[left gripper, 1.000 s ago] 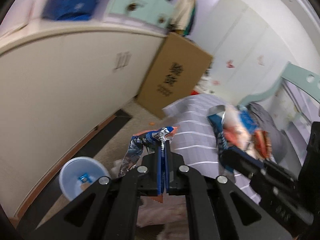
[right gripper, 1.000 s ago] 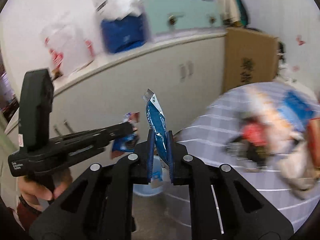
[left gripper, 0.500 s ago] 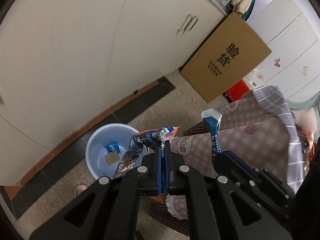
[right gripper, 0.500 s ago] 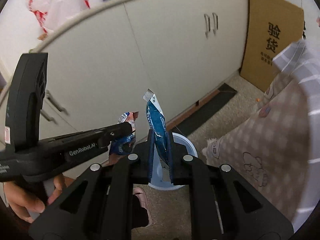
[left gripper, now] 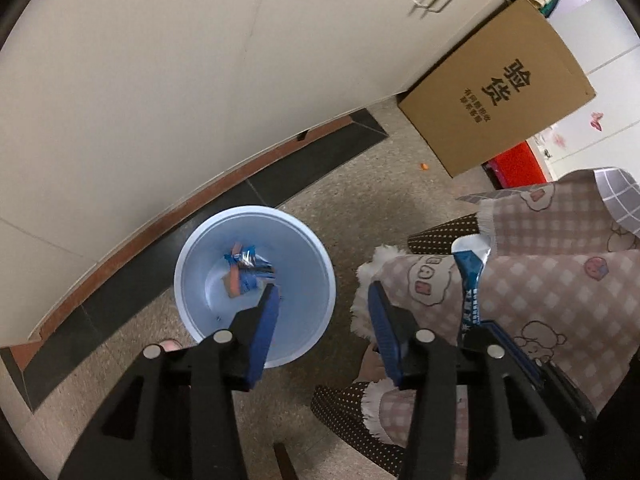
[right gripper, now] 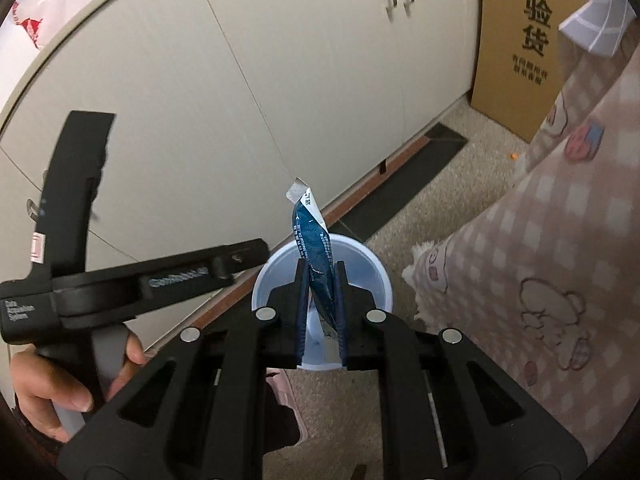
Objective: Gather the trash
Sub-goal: 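Carry both wrappers over the wastebasket and open both tools to drop them, then grasp the white-orange plastic bag with the right tool while the left tool grasps the red wrapper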
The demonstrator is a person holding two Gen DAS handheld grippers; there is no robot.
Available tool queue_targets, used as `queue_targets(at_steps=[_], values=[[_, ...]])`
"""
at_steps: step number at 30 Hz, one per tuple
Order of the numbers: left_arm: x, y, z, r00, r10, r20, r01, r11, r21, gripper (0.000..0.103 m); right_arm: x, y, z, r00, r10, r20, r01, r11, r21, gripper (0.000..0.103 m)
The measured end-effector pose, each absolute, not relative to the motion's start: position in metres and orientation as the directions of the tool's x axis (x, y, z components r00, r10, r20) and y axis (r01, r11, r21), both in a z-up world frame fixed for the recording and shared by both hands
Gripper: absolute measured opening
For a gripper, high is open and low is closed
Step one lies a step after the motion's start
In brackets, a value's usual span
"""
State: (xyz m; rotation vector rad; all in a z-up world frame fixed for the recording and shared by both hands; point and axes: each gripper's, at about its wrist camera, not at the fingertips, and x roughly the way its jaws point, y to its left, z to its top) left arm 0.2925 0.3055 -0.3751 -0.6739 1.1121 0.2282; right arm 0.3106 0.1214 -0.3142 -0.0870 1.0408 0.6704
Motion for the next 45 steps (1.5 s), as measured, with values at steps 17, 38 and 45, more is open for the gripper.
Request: queue_targets(at_steps=[17,38,45], values=[[0.261,0.323,-0.339,0.504,-0.047,-0.862,-0.536,0.766,-0.355,0.048,0.311,0.147,-0.31,0.302,0.517,-0.801,-0.566,0.773,0.285,0.013],[0.211,0.309,-0.23,0.66,0.062,-0.749,-0.515,0.764,-0.39,0.051,0.277,0.127,-0.205,0.396,0.628,-0.67,-0.595,0.731,0.334,0.053],[0.211,0.251,-0.165,0.742,0.021,-0.67,-0.377,0.84,-0.391,0.054,0.25,0.071,-0.13,0.518,0.646,-0.561,-0.6,0.742,0.3,0.054]])
